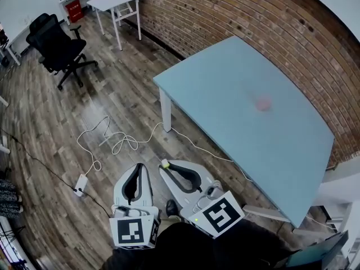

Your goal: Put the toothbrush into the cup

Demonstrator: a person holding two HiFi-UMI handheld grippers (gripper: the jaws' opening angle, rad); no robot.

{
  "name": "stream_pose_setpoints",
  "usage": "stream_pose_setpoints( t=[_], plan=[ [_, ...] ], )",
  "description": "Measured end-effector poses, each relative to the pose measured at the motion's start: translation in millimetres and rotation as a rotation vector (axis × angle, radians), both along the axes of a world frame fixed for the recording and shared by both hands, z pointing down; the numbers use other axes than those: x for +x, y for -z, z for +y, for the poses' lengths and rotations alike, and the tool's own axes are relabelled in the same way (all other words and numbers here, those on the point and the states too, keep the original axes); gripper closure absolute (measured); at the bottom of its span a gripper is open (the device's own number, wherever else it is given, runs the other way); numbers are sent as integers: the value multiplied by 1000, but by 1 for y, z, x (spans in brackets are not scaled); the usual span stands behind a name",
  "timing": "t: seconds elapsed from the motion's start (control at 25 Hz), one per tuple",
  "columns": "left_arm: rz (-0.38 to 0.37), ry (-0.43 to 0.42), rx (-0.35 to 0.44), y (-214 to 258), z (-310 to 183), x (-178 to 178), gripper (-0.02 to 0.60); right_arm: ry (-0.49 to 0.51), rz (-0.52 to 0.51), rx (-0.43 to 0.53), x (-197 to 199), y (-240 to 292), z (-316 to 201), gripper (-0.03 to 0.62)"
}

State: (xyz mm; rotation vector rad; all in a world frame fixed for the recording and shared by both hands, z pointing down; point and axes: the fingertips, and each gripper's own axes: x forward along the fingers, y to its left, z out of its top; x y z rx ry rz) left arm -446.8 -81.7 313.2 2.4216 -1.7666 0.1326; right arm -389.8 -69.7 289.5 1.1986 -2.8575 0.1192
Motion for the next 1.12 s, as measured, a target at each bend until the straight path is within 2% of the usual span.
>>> stream_pose_setpoints(
  t=[0.28, 0.64, 0.92, 1.12],
  plan=[
    [-19, -179, 7, -4, -38, 52, 572, -162, -20, 3, 51, 5, -37, 557],
    [-31, -300, 45, 3, -88, 134, 572, -273, -27, 44, 129, 9, -77, 559],
    [-34, -426, 24, -11, -123, 224, 572, -396, -25, 30, 215, -2, -106, 559],
    [-67, -566, 21, -11, -152, 306, 572, -547, -49, 37, 298, 0, -130, 559]
  ],
)
